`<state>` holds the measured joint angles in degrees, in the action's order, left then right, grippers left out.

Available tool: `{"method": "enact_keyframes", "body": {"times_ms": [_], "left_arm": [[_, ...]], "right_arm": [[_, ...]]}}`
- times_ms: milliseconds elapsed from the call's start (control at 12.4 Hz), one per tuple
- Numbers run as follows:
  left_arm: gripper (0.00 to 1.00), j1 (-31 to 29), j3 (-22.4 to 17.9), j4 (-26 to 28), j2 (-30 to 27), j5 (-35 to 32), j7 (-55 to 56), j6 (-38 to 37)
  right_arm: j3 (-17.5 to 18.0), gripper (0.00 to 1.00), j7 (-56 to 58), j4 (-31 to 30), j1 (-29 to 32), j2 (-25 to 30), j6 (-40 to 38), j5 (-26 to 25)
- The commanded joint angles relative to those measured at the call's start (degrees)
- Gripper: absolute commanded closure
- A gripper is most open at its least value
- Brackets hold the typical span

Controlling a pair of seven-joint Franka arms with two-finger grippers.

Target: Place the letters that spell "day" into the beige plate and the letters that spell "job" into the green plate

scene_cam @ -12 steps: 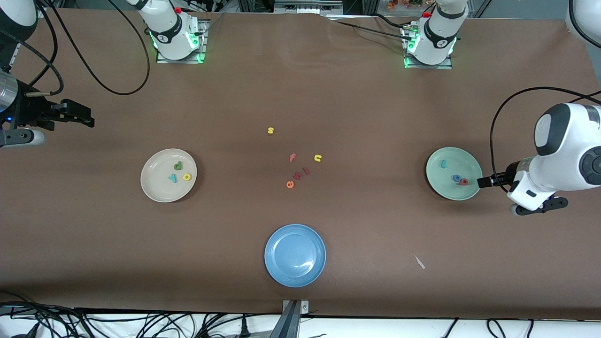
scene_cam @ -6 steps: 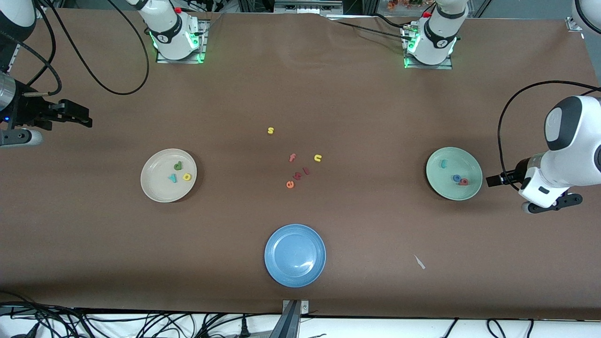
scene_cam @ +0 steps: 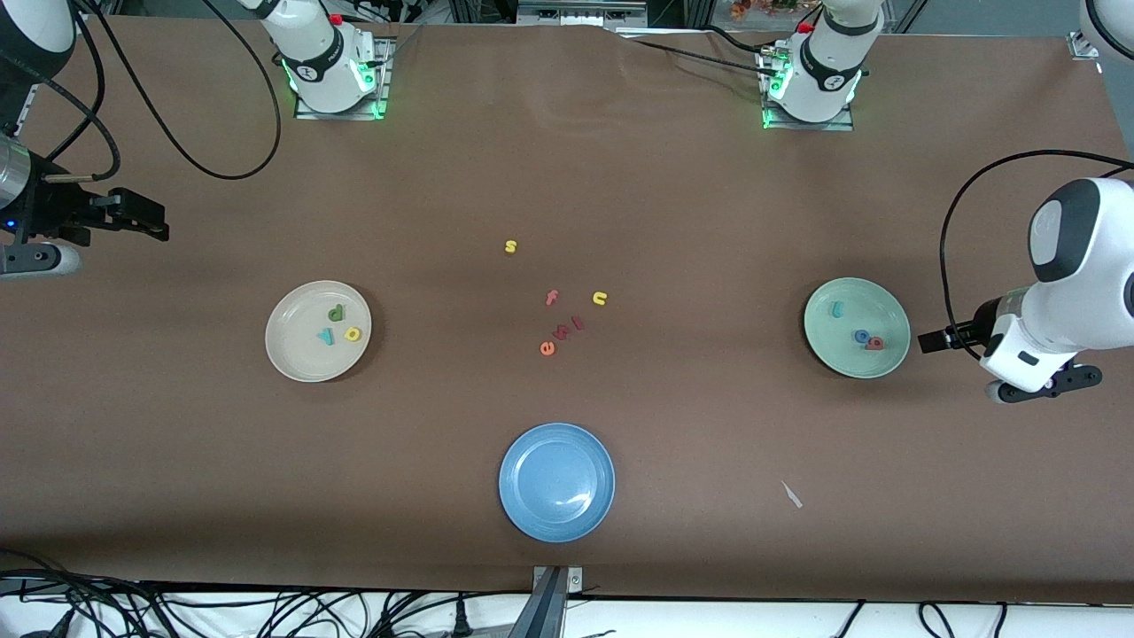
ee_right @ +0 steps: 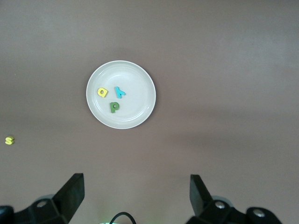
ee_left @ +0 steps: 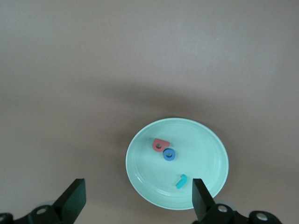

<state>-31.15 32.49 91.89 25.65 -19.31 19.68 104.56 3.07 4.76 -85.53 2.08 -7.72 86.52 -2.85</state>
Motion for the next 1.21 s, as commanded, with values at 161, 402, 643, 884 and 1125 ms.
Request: {"method": "enact_keyframes", "body": {"times_ms": [161,402,643,884,1125], "left_arm": [[0.0,0.4,2.8,-7.4,-2.1,-1.3,-1.2,-0.8],[0.0,3.1,2.8,-10.9,-1.9,-1.3,-0.6,-1.3],[0.0,6.2,2.2,-16.9,0.0,-0.9,-0.8,-7.2],[0.0,6.9,2.1,-18.3,0.4,-0.7,-1.1,-9.4],[0.0,24.0,-17.5,-18.6,-1.9,2.1,-8.1,-11.7]], "right_arm": [[0.1,0.0,-0.5,0.8,0.0,0.2,-0.2,-0.3],[0.1,0.0,-0.5,0.8,0.0,0.2,0.2,0.3],[0.0,0.0,-0.5,0.8,0.0,0.2,0.2,1.2],[0.0,0.0,-0.5,0.7,0.0,0.2,0.2,1.2],[0.1,0.0,-0.5,0.8,0.0,0.2,0.2,1.2]]}}
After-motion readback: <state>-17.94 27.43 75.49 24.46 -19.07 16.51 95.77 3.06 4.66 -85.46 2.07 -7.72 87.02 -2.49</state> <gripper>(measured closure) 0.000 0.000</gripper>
